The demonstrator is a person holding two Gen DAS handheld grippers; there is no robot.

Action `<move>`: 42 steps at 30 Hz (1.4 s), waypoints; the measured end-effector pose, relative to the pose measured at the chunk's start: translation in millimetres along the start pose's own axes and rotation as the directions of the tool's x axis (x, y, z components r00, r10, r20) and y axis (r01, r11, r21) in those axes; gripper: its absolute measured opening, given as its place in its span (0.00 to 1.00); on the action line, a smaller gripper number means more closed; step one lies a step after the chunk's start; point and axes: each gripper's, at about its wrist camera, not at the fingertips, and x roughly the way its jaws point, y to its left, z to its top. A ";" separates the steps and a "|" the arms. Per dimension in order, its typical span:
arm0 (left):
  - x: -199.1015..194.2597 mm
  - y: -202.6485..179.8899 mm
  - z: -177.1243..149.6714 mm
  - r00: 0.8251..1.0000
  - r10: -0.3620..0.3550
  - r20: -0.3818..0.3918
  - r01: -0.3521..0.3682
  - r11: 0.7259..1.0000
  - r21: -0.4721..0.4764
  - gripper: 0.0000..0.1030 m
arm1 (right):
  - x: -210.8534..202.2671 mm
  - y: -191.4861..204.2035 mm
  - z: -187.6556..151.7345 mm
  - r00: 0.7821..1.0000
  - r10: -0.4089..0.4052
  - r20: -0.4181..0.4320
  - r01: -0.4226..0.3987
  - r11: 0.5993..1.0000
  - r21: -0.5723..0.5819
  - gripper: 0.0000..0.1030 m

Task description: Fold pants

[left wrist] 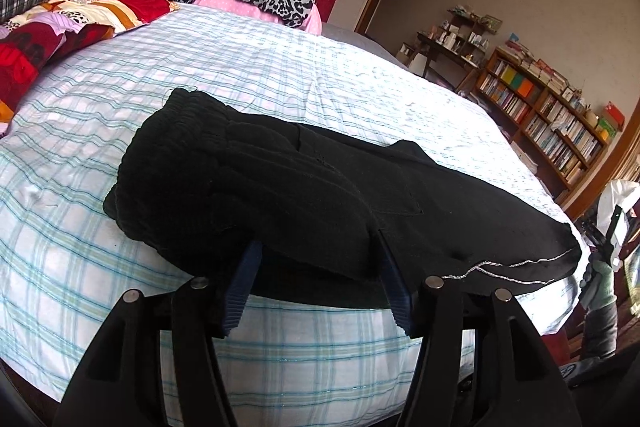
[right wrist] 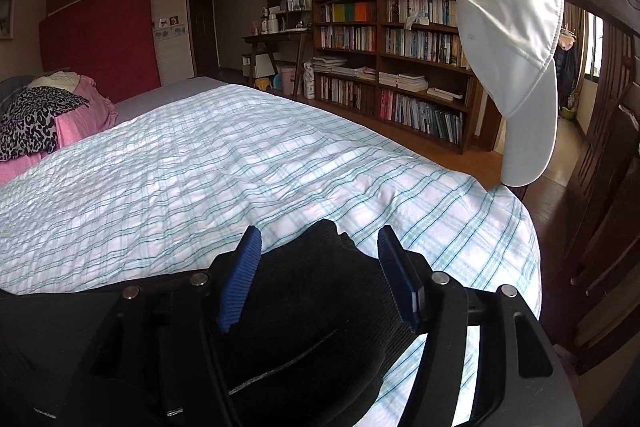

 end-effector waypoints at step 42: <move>37.6 -25.2 2.4 0.990 0.125 0.065 -0.135 0.973 0.189 0.71 | -27.4 110.7 -90.1 0.947 0.275 -0.169 -0.294 0.950 -0.102 0.61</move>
